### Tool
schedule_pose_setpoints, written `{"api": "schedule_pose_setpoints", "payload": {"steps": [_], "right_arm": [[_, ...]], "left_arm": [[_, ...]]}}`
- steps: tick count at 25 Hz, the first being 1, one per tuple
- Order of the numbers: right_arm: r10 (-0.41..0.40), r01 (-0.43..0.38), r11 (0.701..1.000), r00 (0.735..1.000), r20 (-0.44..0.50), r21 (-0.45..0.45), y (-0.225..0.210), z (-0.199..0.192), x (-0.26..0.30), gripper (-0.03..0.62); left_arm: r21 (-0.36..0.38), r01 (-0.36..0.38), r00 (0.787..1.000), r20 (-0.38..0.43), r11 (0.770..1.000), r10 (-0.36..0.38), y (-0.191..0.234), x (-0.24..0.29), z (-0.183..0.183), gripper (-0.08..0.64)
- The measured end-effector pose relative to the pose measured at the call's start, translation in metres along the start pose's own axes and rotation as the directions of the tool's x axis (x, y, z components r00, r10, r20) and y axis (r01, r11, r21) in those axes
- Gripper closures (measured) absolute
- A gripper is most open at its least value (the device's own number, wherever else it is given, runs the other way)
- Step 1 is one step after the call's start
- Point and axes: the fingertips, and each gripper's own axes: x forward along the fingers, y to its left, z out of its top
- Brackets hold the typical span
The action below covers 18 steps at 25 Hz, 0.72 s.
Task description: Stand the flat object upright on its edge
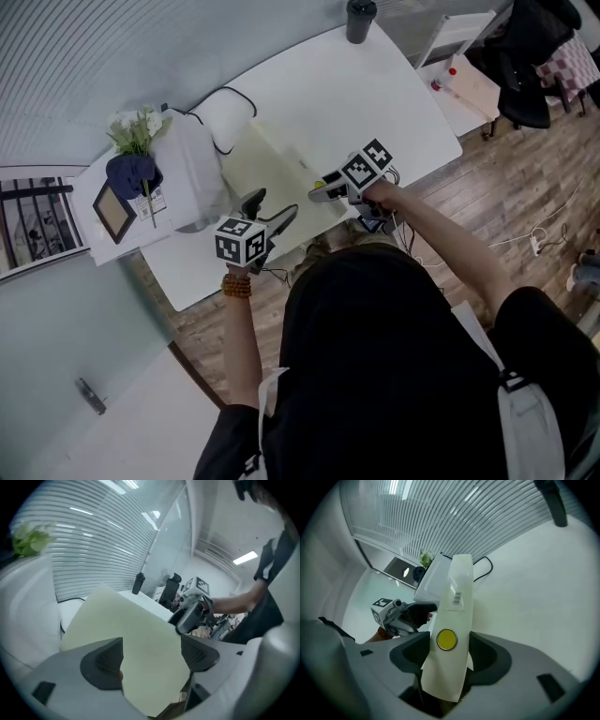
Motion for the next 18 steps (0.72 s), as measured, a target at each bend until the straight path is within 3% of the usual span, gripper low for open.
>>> {"api": "schedule_pose_setpoints", "payload": {"steps": [4, 7, 9, 11, 12, 14, 15, 16, 18], "right_arm": [[-0.078, 0.072, 0.988, 0.996, -0.038, -0.134, 0.019, 0.002, -0.011, 0.342], [-0.174, 0.153, 0.953, 0.983, -0.06, -0.261, 0.038, 0.006, -0.017, 0.344], [-0.26, 0.221, 0.909, 0.963, -0.066, -0.353, 0.049, 0.01, -0.02, 0.343], [-0.351, 0.28, 0.844, 0.933, -0.076, -0.458, 0.058, 0.01, -0.02, 0.342], [-0.393, 0.295, 0.804, 0.915, -0.09, -0.516, 0.062, 0.008, -0.018, 0.34], [-0.432, 0.279, 0.754, 0.893, -0.129, -0.595, 0.069, 0.003, -0.011, 0.337], [-0.418, 0.253, 0.761, 0.895, -0.154, -0.597, 0.072, 0.001, -0.007, 0.337], [-0.383, 0.219, 0.788, 0.906, -0.181, -0.575, 0.076, 0.0, -0.004, 0.337], [-0.272, 0.131, 0.862, 0.935, -0.229, -0.49, 0.083, 0.002, -0.002, 0.337]], "left_arm": [[-0.167, 0.013, 0.996, 0.092, 0.986, 0.002, 0.009, -0.004, 0.013, 0.17], [-0.313, 0.058, 0.98, 0.197, 0.948, 0.005, 0.013, -0.006, 0.029, 0.17], [-0.448, 0.11, 0.962, 0.272, 0.887, 0.018, 0.018, -0.012, 0.038, 0.17], [-0.537, 0.161, 0.95, 0.311, 0.828, 0.017, 0.017, -0.018, 0.041, 0.17], [-0.554, 0.169, 0.951, 0.309, 0.815, 0.013, 0.015, -0.019, 0.039, 0.17], [-0.554, 0.143, 0.958, 0.284, 0.82, 0.025, 0.017, -0.02, 0.03, 0.17], [-0.551, 0.127, 0.96, 0.277, 0.825, 0.037, 0.019, -0.021, 0.024, 0.17], [-0.553, 0.122, 0.959, 0.278, 0.824, 0.045, 0.022, -0.024, 0.02, 0.17], [-0.567, 0.139, 0.954, 0.296, 0.812, 0.043, 0.025, -0.028, 0.017, 0.17]]}}
